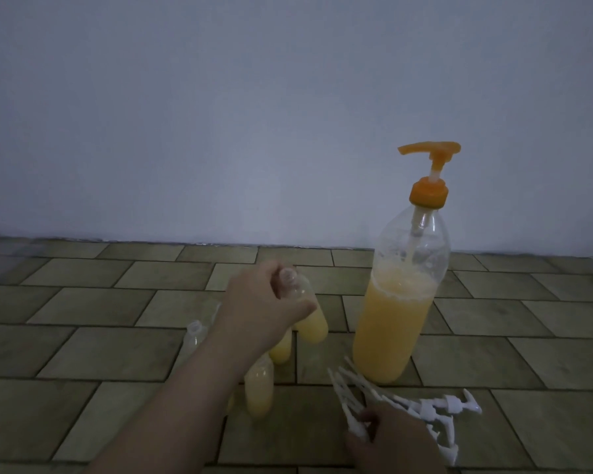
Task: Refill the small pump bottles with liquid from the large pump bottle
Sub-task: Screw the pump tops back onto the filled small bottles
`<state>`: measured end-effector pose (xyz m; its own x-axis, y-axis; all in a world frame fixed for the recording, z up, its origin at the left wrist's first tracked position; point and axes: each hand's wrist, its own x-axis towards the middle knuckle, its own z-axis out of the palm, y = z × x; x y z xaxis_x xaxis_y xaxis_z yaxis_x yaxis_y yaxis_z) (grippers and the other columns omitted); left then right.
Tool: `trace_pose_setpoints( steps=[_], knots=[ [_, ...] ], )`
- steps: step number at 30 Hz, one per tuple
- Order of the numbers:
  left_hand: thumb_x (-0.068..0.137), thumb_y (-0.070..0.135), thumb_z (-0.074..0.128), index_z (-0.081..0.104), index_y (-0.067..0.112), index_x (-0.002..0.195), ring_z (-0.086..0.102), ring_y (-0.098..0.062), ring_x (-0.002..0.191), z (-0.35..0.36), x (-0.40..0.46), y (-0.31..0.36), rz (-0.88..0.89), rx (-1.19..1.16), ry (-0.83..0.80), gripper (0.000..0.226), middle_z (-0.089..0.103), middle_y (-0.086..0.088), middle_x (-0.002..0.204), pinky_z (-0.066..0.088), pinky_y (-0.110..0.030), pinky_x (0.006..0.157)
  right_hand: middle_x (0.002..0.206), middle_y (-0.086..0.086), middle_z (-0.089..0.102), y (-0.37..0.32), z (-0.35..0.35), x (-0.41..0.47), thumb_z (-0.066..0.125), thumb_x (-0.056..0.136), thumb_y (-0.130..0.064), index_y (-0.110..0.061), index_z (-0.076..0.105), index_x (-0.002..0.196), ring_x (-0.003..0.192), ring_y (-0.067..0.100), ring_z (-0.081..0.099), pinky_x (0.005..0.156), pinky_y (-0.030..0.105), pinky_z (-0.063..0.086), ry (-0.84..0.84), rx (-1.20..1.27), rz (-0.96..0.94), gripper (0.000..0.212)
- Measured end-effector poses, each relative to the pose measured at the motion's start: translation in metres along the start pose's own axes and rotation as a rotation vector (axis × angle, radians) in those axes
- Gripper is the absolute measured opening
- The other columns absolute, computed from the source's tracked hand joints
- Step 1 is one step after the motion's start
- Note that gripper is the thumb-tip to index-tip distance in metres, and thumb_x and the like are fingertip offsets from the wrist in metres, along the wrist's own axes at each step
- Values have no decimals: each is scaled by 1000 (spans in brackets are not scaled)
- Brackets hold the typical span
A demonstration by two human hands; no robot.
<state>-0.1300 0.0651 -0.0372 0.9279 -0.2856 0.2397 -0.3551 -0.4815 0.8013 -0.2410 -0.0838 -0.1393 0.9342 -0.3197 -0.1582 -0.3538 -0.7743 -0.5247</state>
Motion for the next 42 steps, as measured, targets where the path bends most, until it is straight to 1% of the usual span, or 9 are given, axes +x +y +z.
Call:
trace_pose_setpoints(
  steps=[3, 5, 8, 12, 17, 23, 36, 39, 42],
  knots=[
    [69, 31, 78, 64, 28, 102, 64, -5, 85, -8, 0, 1, -38, -230, 38, 36, 68, 9, 92, 57, -26, 75, 84, -18, 56, 2, -19, 4, 61, 83, -47, -33, 59, 93, 80, -3, 49, 74, 9, 36, 13, 121, 96, 17],
    [62, 33, 78, 66, 21, 108, 67, -11, 91, -10, 0, -1, -108, -465, 32, 48, 71, 4, 96, 57, -32, 81, 83, -19, 60, 2, -40, 0, 70, 77, -40, -36, 62, 86, 79, -6, 54, 70, 7, 42, 41, 265, 131, 13],
    [60, 34, 75, 68, 15, 104, 64, -34, 101, -8, -3, -6, -242, -805, 22, 48, 69, -13, 105, 53, -51, 88, 77, 0, 67, 3, -66, -12, 83, 67, -18, -26, 69, 88, 67, 5, 65, 65, 20, 53, 181, 621, 21, 27],
    [61, 50, 78, 70, 12, 99, 60, -32, 92, -3, -11, -10, -280, -912, -20, 54, 68, -12, 103, 50, -51, 84, 70, 8, 70, -19, -107, -30, 88, 25, -54, -23, 72, 78, 55, 7, 65, 53, 15, 52, 401, 871, -249, 64],
    [57, 49, 70, 74, 19, 95, 64, -22, 97, -2, -19, -8, -167, -797, -60, 48, 72, -1, 98, 50, -42, 88, 86, -21, 67, -44, -157, -36, 56, 53, -83, -49, 65, 91, 74, -3, 64, 56, 6, 49, 602, 393, -519, 51],
    [57, 43, 66, 74, 30, 93, 66, -7, 90, -8, -23, -5, -74, -714, -88, 39, 73, 8, 98, 48, -26, 77, 99, -33, 58, -62, -192, -24, 48, 71, -60, -52, 57, 86, 87, -9, 56, 60, 9, 43, 603, -21, -653, 20],
    [74, 15, 65, 67, 27, 102, 65, 6, 83, -10, -25, 3, 40, -645, -101, 30, 72, 16, 93, 46, -5, 64, 93, -35, 59, -77, -216, -15, 50, 75, -54, -50, 58, 87, 83, -17, 55, 70, -1, 37, 523, -95, -794, 14],
    [77, 9, 65, 65, 27, 103, 65, 5, 86, -8, -26, 6, 73, -615, -125, 32, 72, 16, 94, 45, -5, 68, 90, -25, 64, -90, -215, -10, 58, 73, -63, -49, 61, 86, 88, -9, 57, 72, 4, 41, 397, -130, -795, 19],
    [68, 23, 66, 66, 27, 105, 66, 0, 92, -3, -28, 12, 92, -628, -143, 37, 73, 11, 97, 48, -8, 72, 82, -21, 67, -108, -203, -1, 61, 63, -60, -44, 64, 88, 82, -5, 61, 74, 10, 47, 240, -99, -786, 30]
  ],
)
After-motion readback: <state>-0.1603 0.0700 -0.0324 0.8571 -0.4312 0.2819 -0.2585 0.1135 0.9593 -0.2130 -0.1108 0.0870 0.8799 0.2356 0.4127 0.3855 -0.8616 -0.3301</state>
